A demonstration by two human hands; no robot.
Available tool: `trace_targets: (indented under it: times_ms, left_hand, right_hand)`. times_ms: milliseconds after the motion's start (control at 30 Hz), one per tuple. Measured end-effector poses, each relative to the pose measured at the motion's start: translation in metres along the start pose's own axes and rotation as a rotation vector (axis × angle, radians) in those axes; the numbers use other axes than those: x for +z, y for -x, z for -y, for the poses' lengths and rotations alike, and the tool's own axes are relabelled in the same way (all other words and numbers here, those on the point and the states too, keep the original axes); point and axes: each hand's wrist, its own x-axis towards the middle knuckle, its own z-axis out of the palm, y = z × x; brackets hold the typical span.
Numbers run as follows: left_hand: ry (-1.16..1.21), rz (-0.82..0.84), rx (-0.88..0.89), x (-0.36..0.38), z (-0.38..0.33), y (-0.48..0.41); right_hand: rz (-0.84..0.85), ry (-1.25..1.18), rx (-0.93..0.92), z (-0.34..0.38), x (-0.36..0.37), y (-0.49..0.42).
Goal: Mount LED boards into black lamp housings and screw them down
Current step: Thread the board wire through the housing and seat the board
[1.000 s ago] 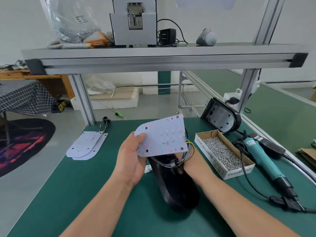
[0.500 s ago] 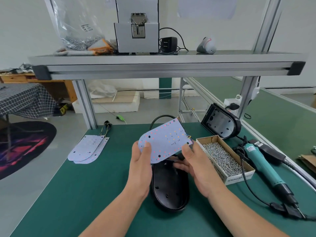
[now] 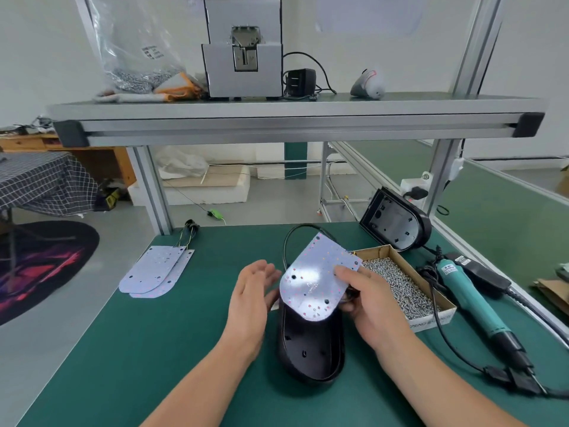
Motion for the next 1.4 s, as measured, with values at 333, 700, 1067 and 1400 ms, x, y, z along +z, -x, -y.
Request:
trace_targets:
  times_ms: [333, 700, 1067, 1400]
  left_hand:
    - [-0.600, 0.279, 0.197, -0.013, -0.001, -0.006]
    - [-1.029, 0.184, 0.300, -0.017, 0.011, -0.006]
    - [-0.389, 0.282, 0.028, -0.001, 0.002, 0.008]
    - [-1.110, 0.094, 0.271, -0.009, 0.005, -0.001]
  right_hand:
    - [0.034, 0.190, 0.058, 0.005, -0.007, 0.002]
    - [0.163, 0.395, -0.086, 0.004, 0.003, 0.016]
    - [0.196, 0.000, 0.004, -0.002, 0.012, 0.020]
    - [0.107, -0.089, -0.093, -0.002, 0.014, 0.016]
